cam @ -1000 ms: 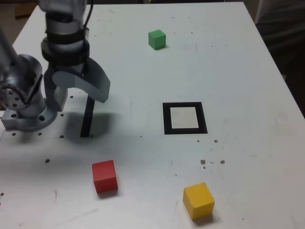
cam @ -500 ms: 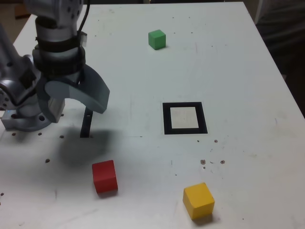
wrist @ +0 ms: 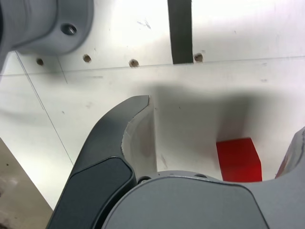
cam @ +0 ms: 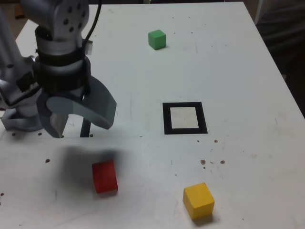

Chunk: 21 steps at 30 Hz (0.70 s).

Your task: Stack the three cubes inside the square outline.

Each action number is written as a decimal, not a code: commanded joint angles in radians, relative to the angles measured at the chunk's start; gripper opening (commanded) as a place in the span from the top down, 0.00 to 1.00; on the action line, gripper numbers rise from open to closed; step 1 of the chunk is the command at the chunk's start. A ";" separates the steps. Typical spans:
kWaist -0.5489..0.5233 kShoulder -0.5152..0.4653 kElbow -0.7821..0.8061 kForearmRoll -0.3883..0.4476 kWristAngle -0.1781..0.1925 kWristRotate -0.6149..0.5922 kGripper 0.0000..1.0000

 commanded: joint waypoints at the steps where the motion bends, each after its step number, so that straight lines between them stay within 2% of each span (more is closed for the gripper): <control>1: -0.016 0.016 -0.013 -0.001 -0.004 -0.014 0.00; 10: -0.108 0.091 -0.102 0.000 -0.016 -0.102 0.00; 21: -0.186 0.220 -0.198 -0.009 -0.058 -0.142 0.01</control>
